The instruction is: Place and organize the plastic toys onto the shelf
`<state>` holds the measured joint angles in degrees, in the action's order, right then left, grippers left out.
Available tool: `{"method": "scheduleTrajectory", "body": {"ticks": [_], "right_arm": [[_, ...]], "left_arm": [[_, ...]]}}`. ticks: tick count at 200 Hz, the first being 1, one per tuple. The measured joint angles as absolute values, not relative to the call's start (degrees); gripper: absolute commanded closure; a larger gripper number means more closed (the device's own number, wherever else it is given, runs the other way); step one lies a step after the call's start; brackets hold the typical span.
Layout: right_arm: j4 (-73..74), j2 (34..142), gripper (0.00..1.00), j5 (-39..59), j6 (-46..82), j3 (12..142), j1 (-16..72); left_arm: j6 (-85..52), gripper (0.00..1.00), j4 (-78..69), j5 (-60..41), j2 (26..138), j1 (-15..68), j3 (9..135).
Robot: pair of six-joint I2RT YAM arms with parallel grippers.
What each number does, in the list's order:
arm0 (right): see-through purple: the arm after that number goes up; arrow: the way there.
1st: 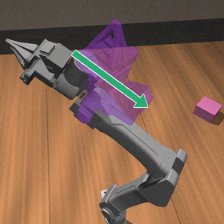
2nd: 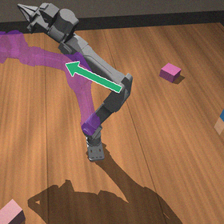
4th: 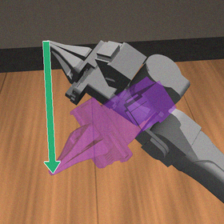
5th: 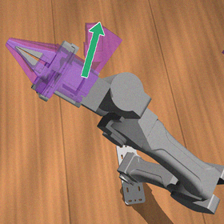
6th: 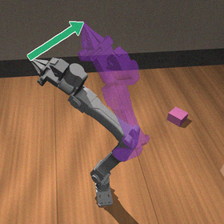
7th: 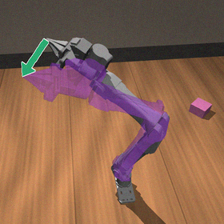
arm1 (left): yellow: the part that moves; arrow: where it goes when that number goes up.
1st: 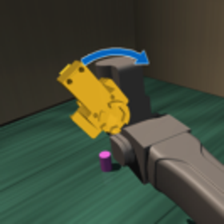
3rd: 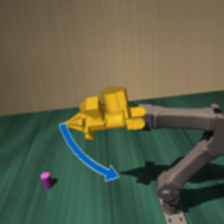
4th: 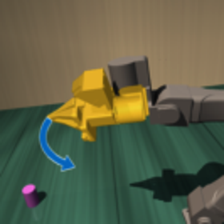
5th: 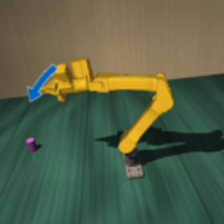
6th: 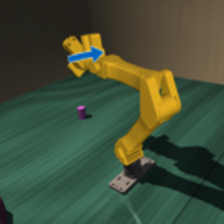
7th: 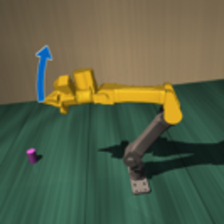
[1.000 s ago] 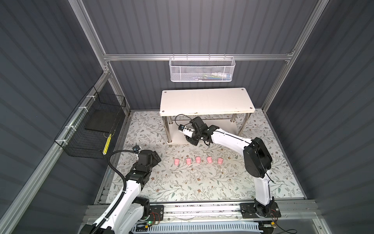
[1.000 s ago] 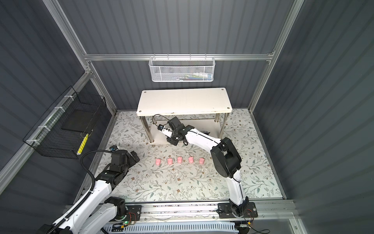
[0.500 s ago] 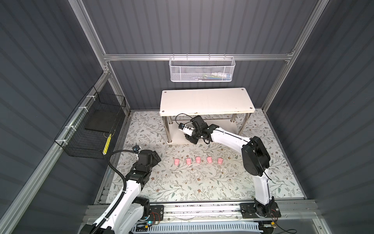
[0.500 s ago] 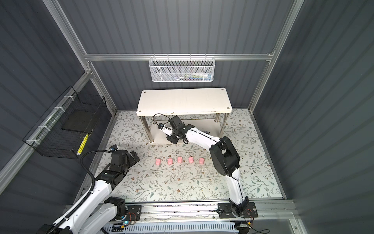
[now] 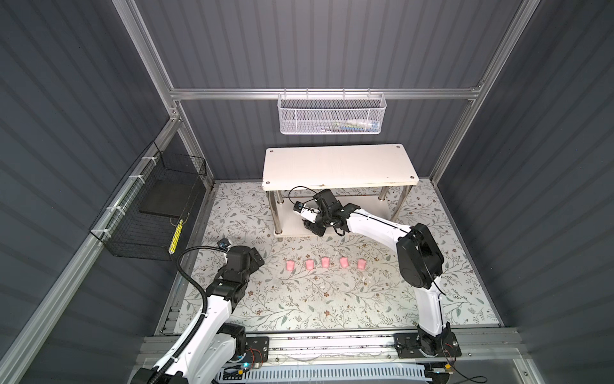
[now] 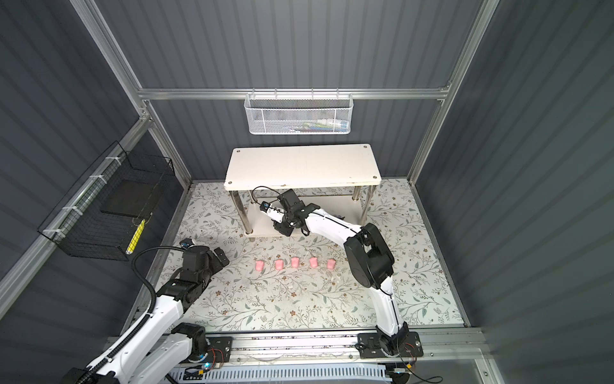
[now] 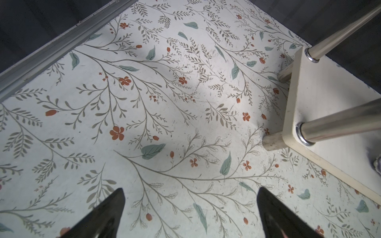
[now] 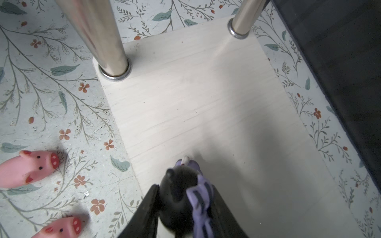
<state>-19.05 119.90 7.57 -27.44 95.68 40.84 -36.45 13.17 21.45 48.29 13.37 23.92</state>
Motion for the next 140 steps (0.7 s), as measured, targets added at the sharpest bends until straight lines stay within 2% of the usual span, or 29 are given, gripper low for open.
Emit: {"method": "scheduleTrajectory", "body": {"ticks": [140], "right_arm": [[-20.60,121.67,0.58,10.44,-27.27,98.28,39.62]], "left_arm": [[-36.47,0.00,11.94,21.47,50.13,13.37,23.70]]}}
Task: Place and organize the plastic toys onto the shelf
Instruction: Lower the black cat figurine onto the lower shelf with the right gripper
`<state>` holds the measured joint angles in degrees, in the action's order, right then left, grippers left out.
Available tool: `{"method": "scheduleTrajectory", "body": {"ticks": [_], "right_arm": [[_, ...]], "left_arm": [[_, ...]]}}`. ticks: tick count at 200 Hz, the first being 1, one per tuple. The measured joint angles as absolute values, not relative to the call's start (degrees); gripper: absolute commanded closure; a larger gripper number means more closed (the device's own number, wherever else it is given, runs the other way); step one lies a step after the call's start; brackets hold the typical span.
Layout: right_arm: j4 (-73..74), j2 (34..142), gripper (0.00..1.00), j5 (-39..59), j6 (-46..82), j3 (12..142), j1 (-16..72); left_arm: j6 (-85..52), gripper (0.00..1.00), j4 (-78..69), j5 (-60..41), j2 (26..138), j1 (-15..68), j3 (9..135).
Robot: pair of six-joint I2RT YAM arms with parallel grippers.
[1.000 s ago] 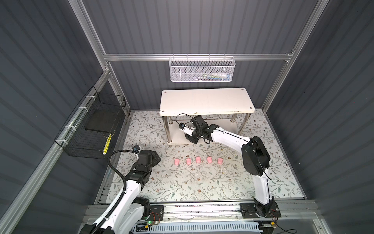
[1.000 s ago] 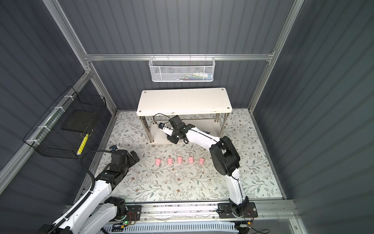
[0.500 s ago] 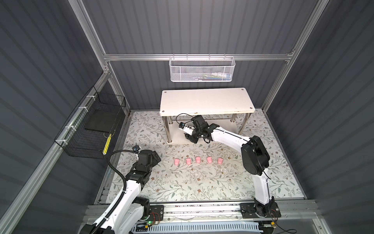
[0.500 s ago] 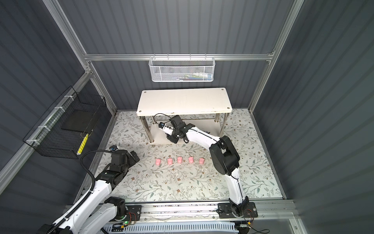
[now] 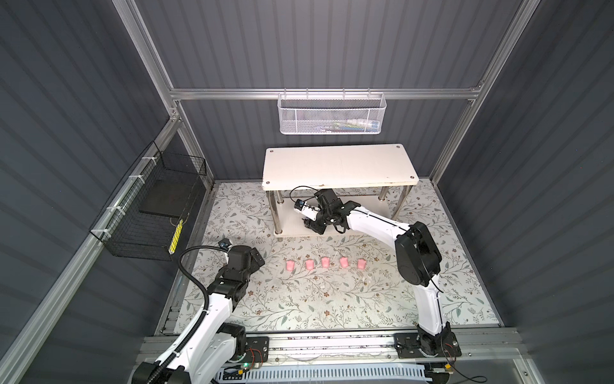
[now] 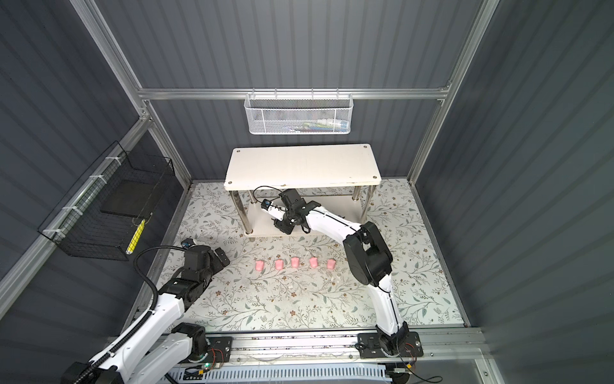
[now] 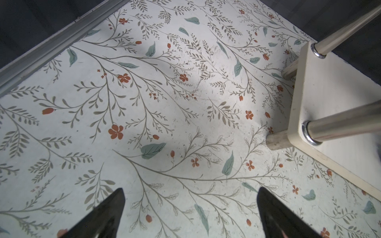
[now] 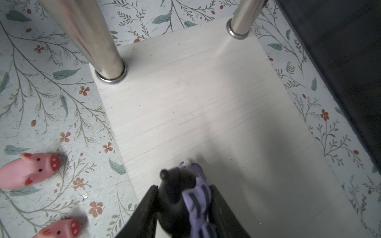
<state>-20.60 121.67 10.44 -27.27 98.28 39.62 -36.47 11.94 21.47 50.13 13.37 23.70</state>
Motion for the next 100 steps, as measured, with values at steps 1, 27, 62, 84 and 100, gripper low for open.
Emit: {"method": "scheduleTrajectory", "body": {"ticks": [1,27,62,84,100], "right_arm": [[-20.60,121.67,0.58,10.46,-27.27,98.28,39.62],[-21.56,121.91,0.58,11.22,-27.22,98.72,39.51],[-21.67,122.21,0.57,11.60,-27.03,98.91,39.31],[-21.67,122.21,0.57,11.60,-26.98,98.91,39.29],[-21.69,122.21,0.56,11.60,-26.94,98.91,39.27]], "left_arm": [[-36.47,0.00,11.92,21.47,50.13,13.37,23.70],[-36.47,0.00,11.44,21.50,50.17,13.37,23.70],[-36.47,0.00,11.03,21.47,50.19,13.37,23.70],[-36.47,0.00,10.92,21.47,50.74,13.37,23.70],[-36.47,0.00,10.63,21.47,51.11,13.37,23.70]]}}
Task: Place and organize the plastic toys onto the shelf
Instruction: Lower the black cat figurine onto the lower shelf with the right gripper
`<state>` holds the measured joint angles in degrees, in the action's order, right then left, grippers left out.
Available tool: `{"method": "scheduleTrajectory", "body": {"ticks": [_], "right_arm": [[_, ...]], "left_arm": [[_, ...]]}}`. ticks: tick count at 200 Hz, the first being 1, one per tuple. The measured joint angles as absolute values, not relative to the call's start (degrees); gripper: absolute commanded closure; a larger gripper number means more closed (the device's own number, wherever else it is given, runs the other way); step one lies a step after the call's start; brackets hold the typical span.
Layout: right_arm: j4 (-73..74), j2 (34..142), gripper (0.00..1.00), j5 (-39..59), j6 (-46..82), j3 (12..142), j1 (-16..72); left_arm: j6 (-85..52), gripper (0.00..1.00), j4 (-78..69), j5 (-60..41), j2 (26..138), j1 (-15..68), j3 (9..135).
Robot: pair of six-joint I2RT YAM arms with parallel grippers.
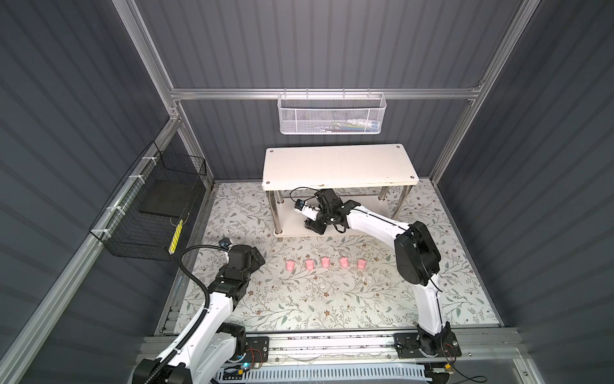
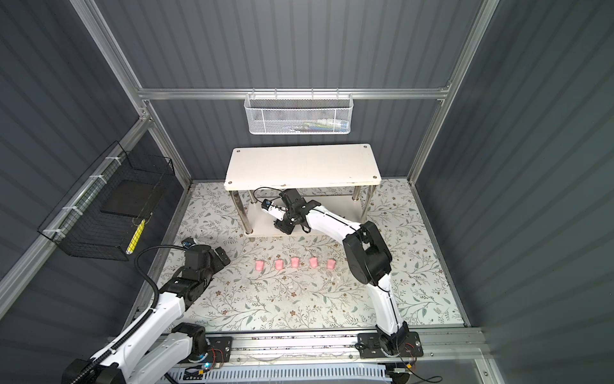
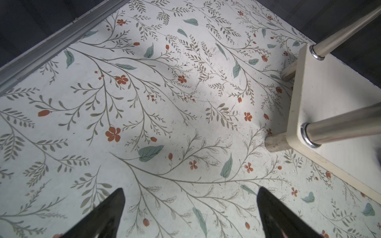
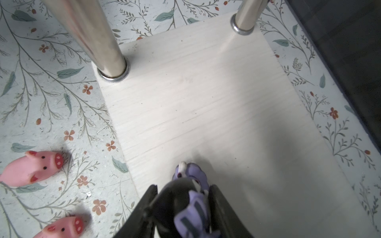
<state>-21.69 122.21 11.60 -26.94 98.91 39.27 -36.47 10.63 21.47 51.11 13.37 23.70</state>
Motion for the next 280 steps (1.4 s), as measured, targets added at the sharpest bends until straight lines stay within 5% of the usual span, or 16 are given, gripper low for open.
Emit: {"method": "scheduleTrajectory", "body": {"ticks": [280], "right_arm": [[-33.95,125.10,0.62,12.53,-27.46,107.26,38.65]], "left_arm": [[-36.51,0.00,9.52,21.41,52.16,13.37,22.74]]}}
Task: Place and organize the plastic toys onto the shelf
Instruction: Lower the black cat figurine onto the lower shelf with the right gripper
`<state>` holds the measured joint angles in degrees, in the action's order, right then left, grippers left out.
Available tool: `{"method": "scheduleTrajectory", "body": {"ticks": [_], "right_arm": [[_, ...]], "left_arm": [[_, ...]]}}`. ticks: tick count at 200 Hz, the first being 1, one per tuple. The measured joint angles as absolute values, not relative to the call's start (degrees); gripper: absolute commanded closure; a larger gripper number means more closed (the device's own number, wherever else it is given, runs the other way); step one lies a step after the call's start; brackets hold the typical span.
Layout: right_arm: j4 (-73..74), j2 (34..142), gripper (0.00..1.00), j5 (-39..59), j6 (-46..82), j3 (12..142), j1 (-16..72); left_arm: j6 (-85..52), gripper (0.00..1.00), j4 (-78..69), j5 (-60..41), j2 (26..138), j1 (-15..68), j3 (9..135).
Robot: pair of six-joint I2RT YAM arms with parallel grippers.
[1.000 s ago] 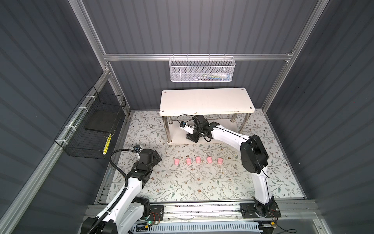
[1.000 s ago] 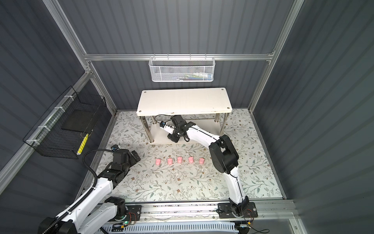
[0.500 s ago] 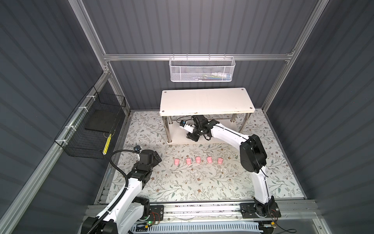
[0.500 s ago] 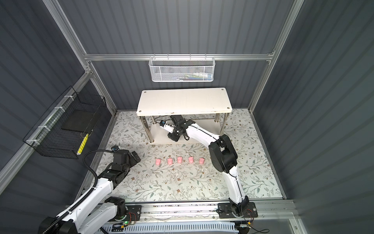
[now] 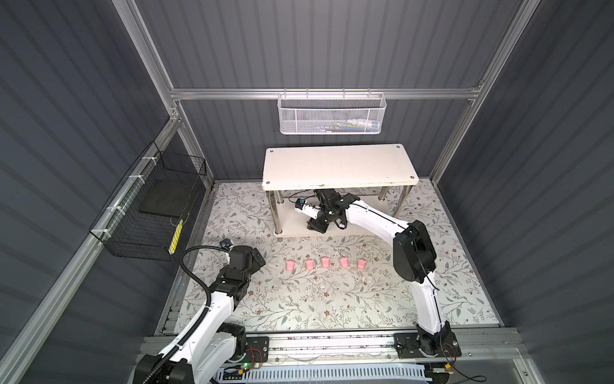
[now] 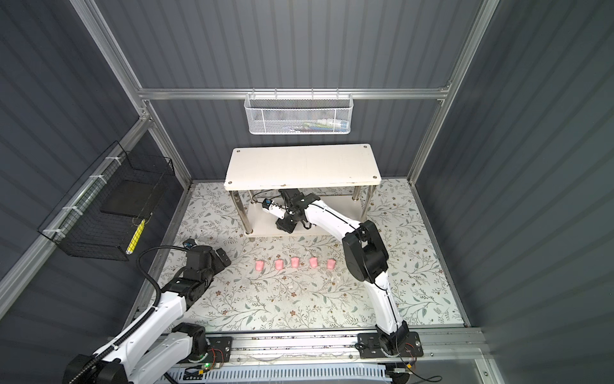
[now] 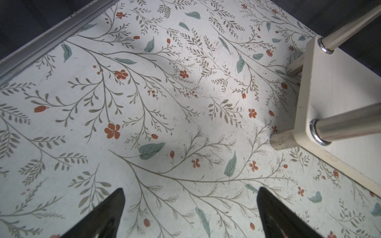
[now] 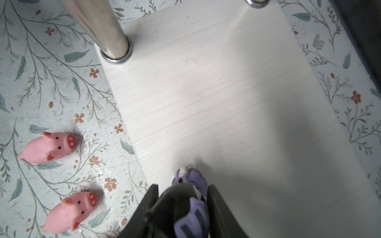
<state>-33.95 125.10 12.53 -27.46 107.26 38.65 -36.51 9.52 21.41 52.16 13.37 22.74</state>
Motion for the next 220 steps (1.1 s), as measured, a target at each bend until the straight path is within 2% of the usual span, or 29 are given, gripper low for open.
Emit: {"method": "scheduleTrajectory", "body": {"ticks": [94,220], "right_arm": [[-34.63,126.69,0.60,13.15,-27.46,109.58,38.65],[-35.18,127.07,0.49,13.19,-27.38,109.93,38.39]], "left_arm": [[-36.51,0.00,9.30,21.43,52.14,13.37,22.00],[-36.51,0.00,9.30,21.43,52.14,13.37,22.00]]}}
